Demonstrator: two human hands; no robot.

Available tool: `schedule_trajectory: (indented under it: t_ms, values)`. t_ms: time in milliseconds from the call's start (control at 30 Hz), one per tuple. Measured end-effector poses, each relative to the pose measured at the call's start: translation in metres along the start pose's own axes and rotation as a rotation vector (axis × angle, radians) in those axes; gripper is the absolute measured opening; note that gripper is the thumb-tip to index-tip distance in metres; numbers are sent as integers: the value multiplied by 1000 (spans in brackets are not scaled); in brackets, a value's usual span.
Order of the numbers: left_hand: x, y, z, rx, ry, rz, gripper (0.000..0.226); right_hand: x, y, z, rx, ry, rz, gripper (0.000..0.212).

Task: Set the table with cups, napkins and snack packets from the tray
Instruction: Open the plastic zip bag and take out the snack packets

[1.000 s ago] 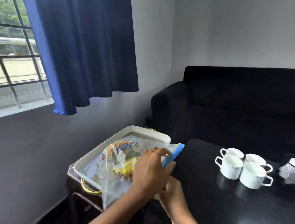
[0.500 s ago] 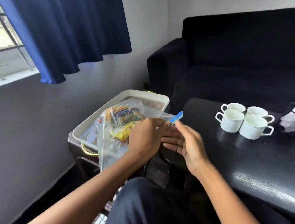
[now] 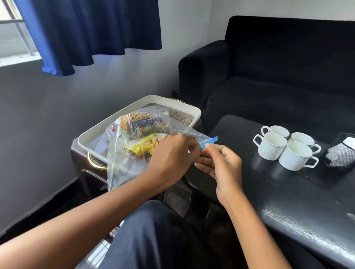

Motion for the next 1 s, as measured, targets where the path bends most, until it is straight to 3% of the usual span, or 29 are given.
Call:
schedule_trajectory:
  t_ms: [300, 633, 1000]
  values:
    - [-5, 4, 0, 38, 42, 84, 16, -3, -7, 5, -12, 65, 76, 18]
    - [3, 10, -1, 138, -49, -96, 17, -5, 0, 2, 85, 114, 108, 19]
    - [11, 16, -3, 168, -105, -93, 9, -5, -4, 7, 108, 160, 202, 24]
Point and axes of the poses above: each hand's wrist, its own z-axis away from the middle knuckle, its own y-axis out of the back of the hand, x = y × z, the point moved 9 cm from there along -z, towards the middle knuckle, and after that the axes turned 9 degrees about -y, right-handed, at the moved point
